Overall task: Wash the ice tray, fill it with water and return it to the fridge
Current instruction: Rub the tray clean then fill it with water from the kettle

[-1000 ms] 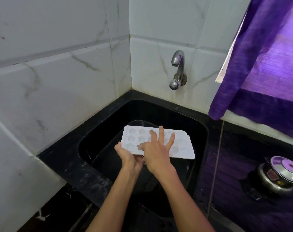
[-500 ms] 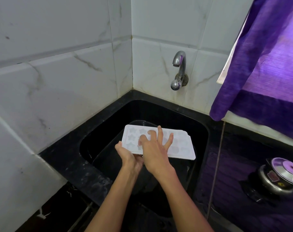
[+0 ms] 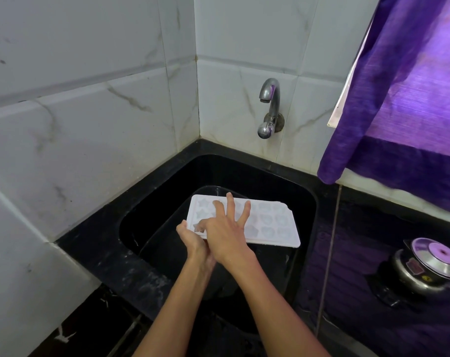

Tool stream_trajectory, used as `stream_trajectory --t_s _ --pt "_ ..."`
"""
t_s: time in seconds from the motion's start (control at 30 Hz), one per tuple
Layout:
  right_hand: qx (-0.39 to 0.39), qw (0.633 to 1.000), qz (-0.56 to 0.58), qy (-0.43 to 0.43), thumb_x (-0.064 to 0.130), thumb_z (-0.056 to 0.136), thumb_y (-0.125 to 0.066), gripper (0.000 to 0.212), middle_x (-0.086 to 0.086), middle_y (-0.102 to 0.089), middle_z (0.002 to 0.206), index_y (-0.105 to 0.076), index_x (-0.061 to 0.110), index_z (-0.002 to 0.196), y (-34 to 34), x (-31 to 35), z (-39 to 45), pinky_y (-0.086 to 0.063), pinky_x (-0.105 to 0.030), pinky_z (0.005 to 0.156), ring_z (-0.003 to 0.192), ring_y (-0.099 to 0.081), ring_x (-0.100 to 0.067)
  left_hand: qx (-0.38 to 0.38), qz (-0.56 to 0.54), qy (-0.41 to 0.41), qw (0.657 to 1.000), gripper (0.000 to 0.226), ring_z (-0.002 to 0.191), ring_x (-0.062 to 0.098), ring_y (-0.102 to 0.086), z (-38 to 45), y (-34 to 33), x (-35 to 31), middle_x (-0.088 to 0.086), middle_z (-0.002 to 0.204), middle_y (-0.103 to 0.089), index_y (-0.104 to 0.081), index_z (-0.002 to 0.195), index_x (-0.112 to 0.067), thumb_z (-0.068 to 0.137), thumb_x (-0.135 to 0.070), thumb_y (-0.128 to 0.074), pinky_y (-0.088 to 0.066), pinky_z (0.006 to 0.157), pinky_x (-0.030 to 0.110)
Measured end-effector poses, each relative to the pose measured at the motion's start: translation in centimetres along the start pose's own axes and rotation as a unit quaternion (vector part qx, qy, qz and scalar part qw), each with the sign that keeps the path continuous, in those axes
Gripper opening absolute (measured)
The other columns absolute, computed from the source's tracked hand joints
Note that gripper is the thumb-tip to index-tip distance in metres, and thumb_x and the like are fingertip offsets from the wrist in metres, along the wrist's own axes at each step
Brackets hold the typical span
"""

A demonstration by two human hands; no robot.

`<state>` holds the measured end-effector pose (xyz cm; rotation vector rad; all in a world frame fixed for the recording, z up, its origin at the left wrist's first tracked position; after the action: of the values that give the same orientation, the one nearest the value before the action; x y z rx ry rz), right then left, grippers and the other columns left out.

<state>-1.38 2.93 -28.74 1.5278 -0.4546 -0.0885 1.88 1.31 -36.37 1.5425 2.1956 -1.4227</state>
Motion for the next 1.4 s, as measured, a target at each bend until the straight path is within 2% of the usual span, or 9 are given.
stream_trajectory --t_s 0.4,0.5,0.6,0.7,0.87,1.0,1.13,1.23,1.4 --pt "0.017 1.000 0.017 0.000 0.025 0.098 -0.051 0.029 -0.008 -0.018 0.157 -0.064 0.030 0.123 -0.9 -0.1 -0.1 0.016 -0.064 0.110 0.146 0.016 -0.034 -0.018 0.015 0.016 1.000 0.061 0.082 0.030 -0.062 0.0 0.6 0.5 0.017 0.092 -0.065 -0.062 0.102 -0.005 0.092 -0.052 -0.023 -0.047 0.065 0.037" --pt "0.026 0.996 0.080 -0.008 0.011 0.094 -0.055 0.042 -0.007 -0.013 0.158 -0.060 0.035 0.127 -0.9 -0.9 -0.3 0.017 -0.062 0.110 0.146 0.016 -0.031 -0.009 0.006 -0.006 1.000 0.063 0.088 0.031 -0.063 0.5 0.6 0.3 0.016 0.095 -0.068 -0.063 0.108 -0.006 0.093 -0.050 -0.021 -0.049 0.070 0.038" --pt "-0.018 0.987 0.154 -0.032 -0.002 0.084 -0.053 0.066 -0.002 -0.012 0.158 -0.047 0.036 0.137 0.4 -2.6 -0.6 0.014 -0.058 0.112 0.147 0.011 -0.025 -0.009 -0.023 -0.016 1.000 0.062 0.087 0.032 -0.064 1.2 0.7 -0.3 0.016 0.086 -0.071 -0.065 0.107 -0.007 0.092 -0.049 -0.022 -0.051 0.070 0.039" --pt "-0.108 0.970 0.198 -0.089 0.003 0.086 -0.050 0.065 0.001 -0.016 0.157 -0.037 0.034 0.142 2.5 -5.6 -0.7 0.008 -0.053 0.114 0.147 0.004 -0.021 -0.005 -0.019 -0.025 0.999 0.060 0.092 0.035 -0.063 1.7 1.0 -0.8 0.017 0.095 -0.070 -0.065 0.108 -0.010 0.092 -0.048 -0.020 -0.052 0.068 0.045" --pt "-0.204 0.928 0.190 -0.247 0.032 0.096 -0.049 0.056 -0.002 -0.025 0.156 -0.029 0.024 0.147 3.1 -12.7 -1.7 -0.006 -0.046 0.117 0.146 -0.013 -0.020 0.013 -0.030 -0.032 0.999 0.060 0.103 0.041 -0.059 2.2 1.0 -1.7 0.018 0.110 -0.066 -0.065 0.113 -0.015 0.091 -0.047 -0.019 -0.049 0.080 0.062" --pt "-0.179 0.891 0.262 -0.325 0.046 0.096 -0.047 0.063 -0.006 -0.037 0.150 -0.027 0.016 0.148 0.4 -16.3 -3.1 -0.030 -0.045 0.110 0.136 -0.037 -0.026 0.014 -0.041 -0.027 0.999 0.059 0.102 0.042 -0.060 2.7 1.4 -1.8 0.018 0.110 -0.066 -0.066 0.109 -0.015 0.091 -0.046 -0.020 -0.051 0.075 0.062" --pt "-0.127 0.761 0.506 -0.387 0.050 0.095 -0.048 0.049 -0.006 -0.059 0.122 -0.048 0.014 0.129 -4.0 -18.1 -3.9 -0.052 -0.039 0.084 0.108 -0.059 -0.025 0.019 -0.033 -0.025 0.999 0.058 0.100 0.042 -0.060 2.6 1.4 -1.5 0.018 0.107 -0.066 -0.067 0.105 -0.016 0.092 -0.046 -0.020 -0.049 0.079 0.064" --pt "-0.120 0.668 0.616 -0.399 0.043 0.097 -0.048 0.035 -0.007 -0.067 0.107 -0.060 0.012 0.109 -5.9 -18.2 -4.2 -0.055 -0.031 0.059 0.091 -0.065 -0.021 0.018 -0.019 -0.017 1.000 0.056 0.100 0.042 -0.060 2.6 1.5 -1.2 0.018 0.106 -0.066 -0.067 0.101 -0.016 0.092 -0.046 -0.020 -0.047 0.081 0.065" --pt "-0.190 0.686 0.563 -0.419 0.038 0.099 -0.047 0.029 -0.006 -0.067 0.096 -0.063 0.014 0.098 -5.4 -19.2 -5.2 -0.050 -0.028 0.051 0.082 -0.064 -0.020 0.018 -0.018 0.001 1.000 0.057 0.104 0.043 -0.059 3.0 1.7 -0.4 0.020 0.111 -0.065 -0.066 0.107 -0.013 0.092 -0.045 -0.021 -0.046 0.084 0.066"
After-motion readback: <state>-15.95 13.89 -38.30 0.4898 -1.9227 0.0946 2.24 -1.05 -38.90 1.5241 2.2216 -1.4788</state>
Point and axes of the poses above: each hand's wrist, its own z-axis towards the middle knuckle, its own y-axis out of the back of the hand, x = y × z, the point moved 9 cm from there along z, towards the middle knuckle
